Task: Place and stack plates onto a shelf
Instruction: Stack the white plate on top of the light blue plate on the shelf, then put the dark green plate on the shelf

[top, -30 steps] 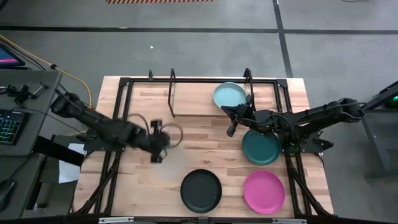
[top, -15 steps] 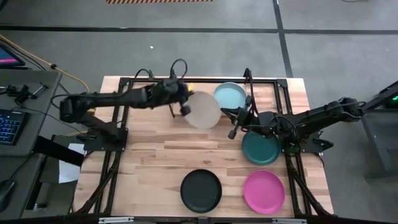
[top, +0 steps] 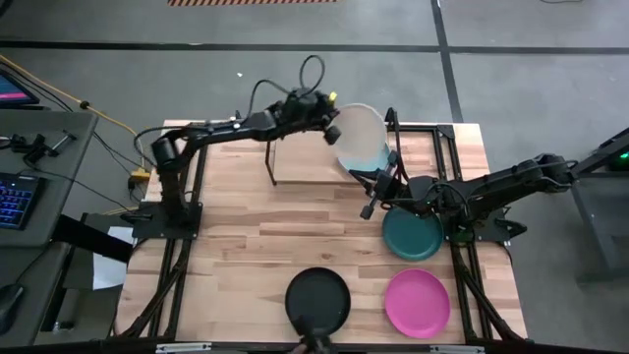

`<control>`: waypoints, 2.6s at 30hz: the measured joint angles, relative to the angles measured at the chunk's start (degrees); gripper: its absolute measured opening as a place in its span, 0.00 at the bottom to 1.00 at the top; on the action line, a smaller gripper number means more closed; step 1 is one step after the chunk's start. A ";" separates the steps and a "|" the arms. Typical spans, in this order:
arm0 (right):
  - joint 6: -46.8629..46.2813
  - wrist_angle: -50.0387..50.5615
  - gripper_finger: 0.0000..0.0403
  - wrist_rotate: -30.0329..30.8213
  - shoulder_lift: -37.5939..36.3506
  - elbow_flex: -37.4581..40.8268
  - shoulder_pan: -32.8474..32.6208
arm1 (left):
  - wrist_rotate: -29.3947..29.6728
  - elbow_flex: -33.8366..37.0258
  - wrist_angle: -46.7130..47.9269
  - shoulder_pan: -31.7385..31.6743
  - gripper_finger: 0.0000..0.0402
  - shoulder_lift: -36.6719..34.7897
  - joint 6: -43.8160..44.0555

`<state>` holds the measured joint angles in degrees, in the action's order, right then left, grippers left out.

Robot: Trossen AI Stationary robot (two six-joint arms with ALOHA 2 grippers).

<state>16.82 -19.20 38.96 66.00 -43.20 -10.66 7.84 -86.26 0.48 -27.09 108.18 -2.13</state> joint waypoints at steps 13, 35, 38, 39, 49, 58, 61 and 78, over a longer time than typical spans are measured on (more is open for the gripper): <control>-1.55 0.94 0.00 -0.19 0.00 0.00 0.00 | 0.83 -13.64 12.07 0.22 0.00 11.79 3.35; -1.77 0.94 0.00 -0.19 0.00 0.00 0.00 | 0.17 -13.64 11.51 0.11 0.03 13.90 0.99; -1.77 0.94 0.00 -0.19 0.00 0.00 -0.01 | -0.41 -13.64 11.62 0.11 0.04 13.90 0.94; -1.77 0.94 0.00 -0.19 0.00 -0.01 0.00 | -0.75 -13.64 11.64 0.11 0.04 13.91 0.89; -1.78 0.94 0.00 -0.19 0.00 0.00 0.00 | -2.36 -13.64 11.66 0.11 0.18 13.90 0.39; -1.78 1.36 0.00 -0.19 0.00 0.00 -0.01 | -3.05 -13.51 13.80 0.11 0.28 12.66 -0.90; -1.80 2.69 0.00 -0.09 0.00 0.00 -0.02 | -4.10 -13.51 19.41 0.11 0.28 9.90 -2.46; -5.34 5.65 0.00 0.02 0.02 0.00 -0.02 | -12.01 24.74 3.90 11.09 0.28 -24.39 2.88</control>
<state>11.48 -13.55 38.98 66.01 -43.20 -10.68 -4.17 -61.52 4.38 -16.00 83.78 0.75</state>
